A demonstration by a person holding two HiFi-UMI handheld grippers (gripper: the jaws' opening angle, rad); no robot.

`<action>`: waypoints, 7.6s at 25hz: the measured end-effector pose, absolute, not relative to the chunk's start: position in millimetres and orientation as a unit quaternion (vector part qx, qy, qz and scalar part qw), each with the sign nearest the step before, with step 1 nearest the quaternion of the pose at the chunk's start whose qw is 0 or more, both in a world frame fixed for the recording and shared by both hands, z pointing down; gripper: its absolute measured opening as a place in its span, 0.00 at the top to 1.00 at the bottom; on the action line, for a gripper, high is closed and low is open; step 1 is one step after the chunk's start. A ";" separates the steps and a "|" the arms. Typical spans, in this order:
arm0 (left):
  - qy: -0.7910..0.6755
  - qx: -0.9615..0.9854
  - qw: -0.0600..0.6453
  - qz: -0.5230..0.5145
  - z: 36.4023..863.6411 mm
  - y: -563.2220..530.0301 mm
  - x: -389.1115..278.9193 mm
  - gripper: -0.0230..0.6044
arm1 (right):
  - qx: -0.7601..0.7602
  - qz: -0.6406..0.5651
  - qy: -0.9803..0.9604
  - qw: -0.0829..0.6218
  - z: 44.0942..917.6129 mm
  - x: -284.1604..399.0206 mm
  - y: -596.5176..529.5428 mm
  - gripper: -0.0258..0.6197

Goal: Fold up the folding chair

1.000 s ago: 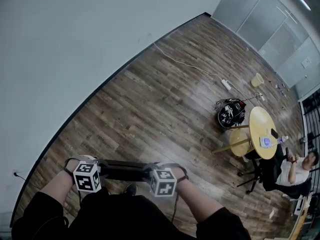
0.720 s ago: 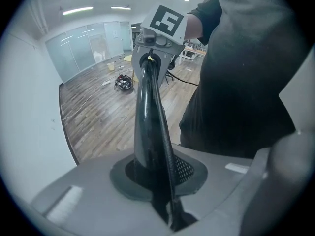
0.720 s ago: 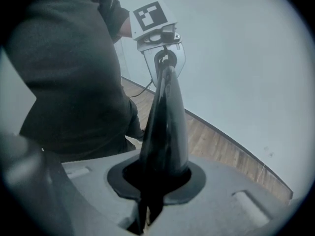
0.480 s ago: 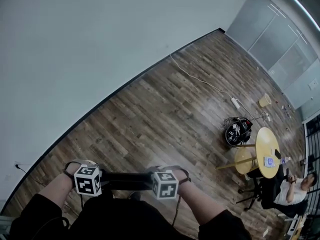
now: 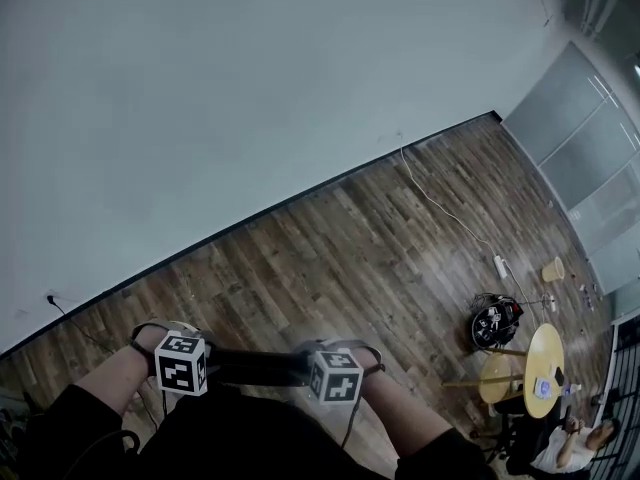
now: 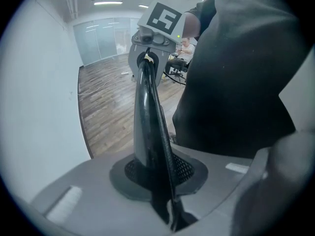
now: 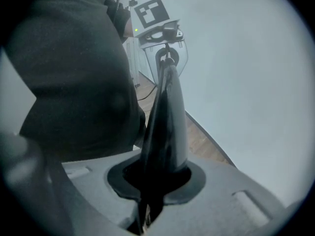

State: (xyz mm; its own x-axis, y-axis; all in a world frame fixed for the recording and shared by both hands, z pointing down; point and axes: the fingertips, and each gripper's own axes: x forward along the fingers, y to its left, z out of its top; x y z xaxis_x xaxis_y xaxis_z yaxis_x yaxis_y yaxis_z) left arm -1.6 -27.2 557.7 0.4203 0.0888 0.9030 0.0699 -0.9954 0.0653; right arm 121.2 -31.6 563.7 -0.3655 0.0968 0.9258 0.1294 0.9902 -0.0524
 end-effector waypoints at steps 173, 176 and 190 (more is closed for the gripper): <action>-0.550 0.617 0.058 0.560 558.2 -378.0 -506.9 0.66 | 0.150 -0.305 -0.822 0.457 581.8 -365.8 -505.0 0.48; -0.551 0.612 0.061 0.564 558.3 -379.2 -507.9 0.66 | 0.153 -0.307 -0.821 0.457 581.4 -365.9 -506.1 0.48; -0.551 0.598 0.065 0.578 559.7 -382.4 -520.0 0.66 | 0.133 -0.313 -0.815 0.469 585.0 -373.4 -505.0 0.46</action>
State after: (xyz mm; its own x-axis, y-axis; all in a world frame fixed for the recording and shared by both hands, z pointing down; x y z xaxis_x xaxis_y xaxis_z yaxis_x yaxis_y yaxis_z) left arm -520.0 -382.4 559.7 -0.2754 -0.5847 0.7631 -0.7350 -0.3836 -0.5591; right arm -373.4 -505.0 585.0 -0.5241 -0.5102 0.6819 0.0779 0.7686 0.6349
